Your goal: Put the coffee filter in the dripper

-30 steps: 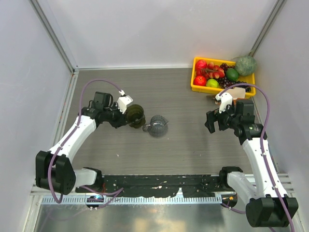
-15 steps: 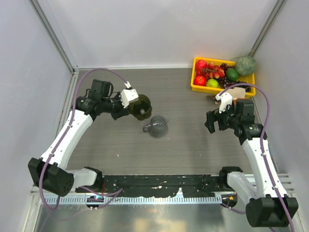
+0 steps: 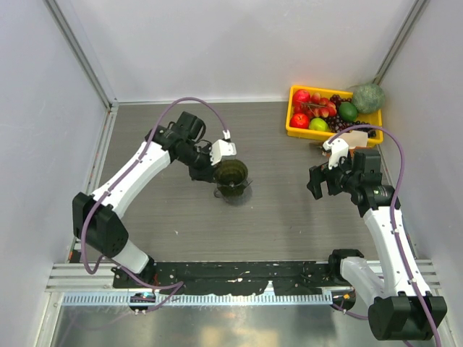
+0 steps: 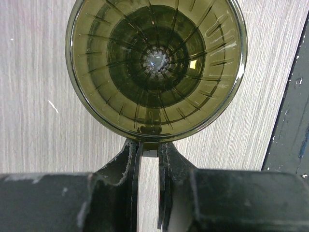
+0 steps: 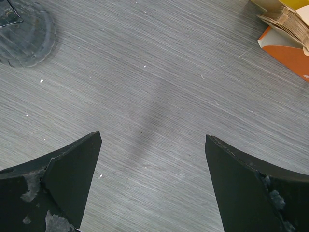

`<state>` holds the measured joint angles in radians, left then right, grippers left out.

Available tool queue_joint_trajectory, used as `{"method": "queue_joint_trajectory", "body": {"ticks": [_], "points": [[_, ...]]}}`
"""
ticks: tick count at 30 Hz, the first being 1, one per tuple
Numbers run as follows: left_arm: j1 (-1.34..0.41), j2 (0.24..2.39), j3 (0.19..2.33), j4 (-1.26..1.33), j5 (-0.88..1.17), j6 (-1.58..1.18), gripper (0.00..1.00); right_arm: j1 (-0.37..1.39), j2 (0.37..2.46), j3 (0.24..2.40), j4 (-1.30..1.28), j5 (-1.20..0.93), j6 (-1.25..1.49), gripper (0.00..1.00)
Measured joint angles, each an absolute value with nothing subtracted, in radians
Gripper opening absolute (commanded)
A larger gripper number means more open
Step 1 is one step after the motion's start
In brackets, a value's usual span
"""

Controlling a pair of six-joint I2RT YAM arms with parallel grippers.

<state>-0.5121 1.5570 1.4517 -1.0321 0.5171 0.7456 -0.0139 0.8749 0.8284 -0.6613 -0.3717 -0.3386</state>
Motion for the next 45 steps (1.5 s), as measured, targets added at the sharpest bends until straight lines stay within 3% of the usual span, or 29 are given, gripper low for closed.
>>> {"method": "queue_joint_trajectory", "body": {"ticks": [30, 40, 45], "points": [[-0.545, 1.695, 1.572, -1.037, 0.480, 0.727, 0.06, -0.014, 0.886, 0.828, -0.662, -0.372, -0.339, 0.96], [-0.558, 1.695, 1.572, -1.035, 0.467, 0.722, 0.15, -0.014, 0.891, 0.828, -0.662, -0.372, -0.339, 0.96], [-0.562, 1.695, 1.572, -1.032, 0.457, 0.723, 0.27, -0.014, 0.892, 0.828, -0.662, -0.372, -0.339, 0.95]]}}
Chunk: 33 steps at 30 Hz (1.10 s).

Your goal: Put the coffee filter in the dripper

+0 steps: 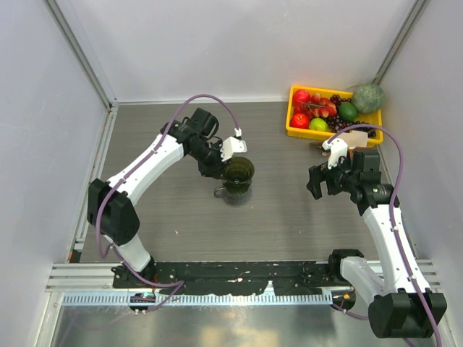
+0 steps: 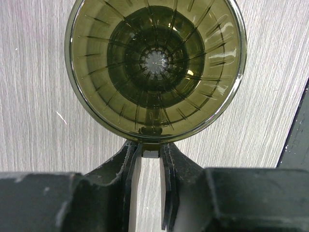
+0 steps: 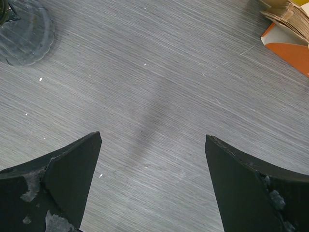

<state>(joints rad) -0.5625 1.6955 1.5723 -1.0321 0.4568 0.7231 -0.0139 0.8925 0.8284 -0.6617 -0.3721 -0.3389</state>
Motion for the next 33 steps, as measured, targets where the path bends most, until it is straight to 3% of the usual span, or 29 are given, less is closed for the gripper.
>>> {"method": "queue_joint_trajectory", "body": {"ticks": [3, 10, 13, 17, 26, 33], "points": [[-0.563, 1.695, 1.572, -1.030, 0.456, 0.723, 0.39, -0.014, 0.892, 0.828, -0.662, -0.372, -0.339, 0.96], [-0.563, 1.695, 1.572, -1.029, 0.464, 0.727, 0.52, -0.014, 0.892, 0.828, -0.662, -0.372, -0.339, 0.95], [-0.565, 1.692, 1.569, -1.029, 0.466, 0.726, 0.62, -0.014, 0.892, 0.828, -0.661, -0.372, -0.339, 0.95], [-0.569, 1.671, 1.557, -1.029, 0.473, 0.725, 0.99, -0.014, 0.892, 0.828, -0.662, -0.372, -0.339, 0.96], [-0.504, 1.419, 1.470, -1.007, 0.489, 0.665, 0.99, -0.014, 0.875, 0.828, -0.662, -0.376, -0.339, 0.95], [-0.428, 1.040, 1.192, -0.749, 0.403, 0.421, 0.99, -0.014, 0.813, 0.856, -0.665, -0.368, -0.368, 0.95]]}}
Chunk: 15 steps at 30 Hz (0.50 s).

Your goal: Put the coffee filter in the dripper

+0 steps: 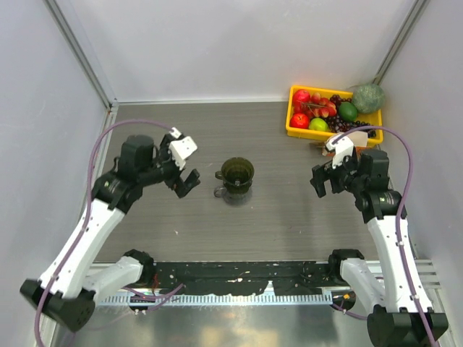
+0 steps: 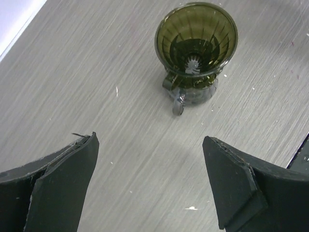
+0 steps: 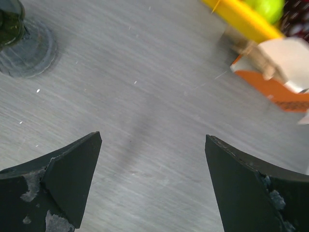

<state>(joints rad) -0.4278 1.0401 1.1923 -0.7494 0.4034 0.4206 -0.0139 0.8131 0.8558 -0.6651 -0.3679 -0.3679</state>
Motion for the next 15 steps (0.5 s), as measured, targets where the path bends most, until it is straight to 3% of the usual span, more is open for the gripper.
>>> {"method": "queue_joint_trajectory", "body": {"ticks": [3, 6, 14, 15], "points": [[-0.427, 0.911, 1.053, -0.657, 0.366, 0.321, 0.99, -0.014, 0.788, 0.903, -0.662, -0.369, -0.428, 0.95], [-0.427, 0.902, 1.047, -0.658, 0.366, 0.276, 0.99, -0.014, 0.826, 1.013, -0.688, -0.381, -0.517, 0.96], [-0.427, 0.966, 1.043, -0.657, 0.410, 0.268, 0.99, 0.014, 1.139, 1.328, -0.727, -0.352, -0.772, 1.00], [-0.427, 0.966, 1.042, -0.657, 0.418, 0.268, 0.99, 0.030, 1.193, 1.355, -0.728, -0.327, -0.798, 0.97]]}}
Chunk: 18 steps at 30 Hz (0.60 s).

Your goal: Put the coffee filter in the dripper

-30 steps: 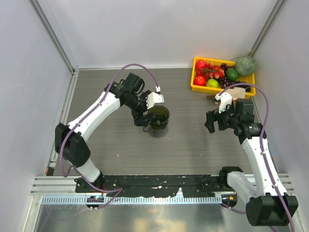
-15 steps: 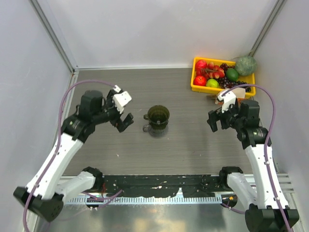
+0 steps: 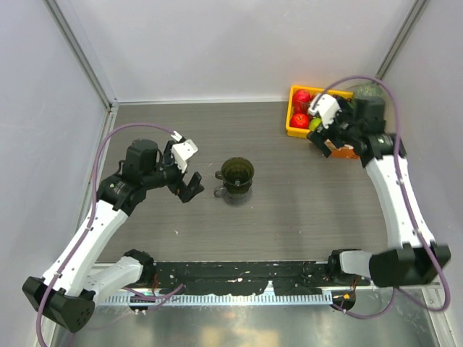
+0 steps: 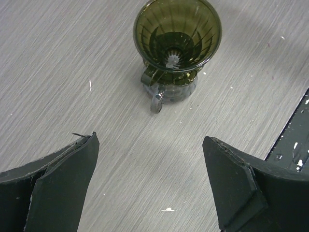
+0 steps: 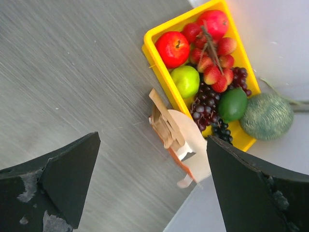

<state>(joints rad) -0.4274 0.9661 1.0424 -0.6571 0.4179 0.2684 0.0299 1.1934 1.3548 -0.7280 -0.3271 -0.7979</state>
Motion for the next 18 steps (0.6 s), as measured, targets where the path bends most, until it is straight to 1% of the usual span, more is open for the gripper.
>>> {"method": "queue_joint_trajectory", "body": {"ticks": [1, 7, 15, 17, 18], "points": [[-0.427, 0.966, 1.042, -0.655, 0.429, 0.268, 0.99, 0.049, 1.251, 1.374, -0.723, -0.302, -0.825, 0.94], [-0.427, 0.981, 1.045, -0.663, 0.489, 0.268, 0.99, 0.133, 1.533, 1.386, -0.685, -0.143, -0.972, 0.89], [-0.427, 0.990, 1.048, -0.666, 0.543, 0.266, 0.99, 0.149, 1.742, 1.394, -0.569, 0.026, -1.080, 0.85], [-0.427, 0.994, 1.053, -0.667, 0.549, 0.265, 0.99, 0.149, 1.781, 1.406, -0.542, 0.055, -1.100, 0.82], [-0.427, 0.997, 1.056, -0.667, 0.551, 0.265, 0.99, 0.149, 1.794, 1.412, -0.532, 0.066, -1.106, 0.79]]}}
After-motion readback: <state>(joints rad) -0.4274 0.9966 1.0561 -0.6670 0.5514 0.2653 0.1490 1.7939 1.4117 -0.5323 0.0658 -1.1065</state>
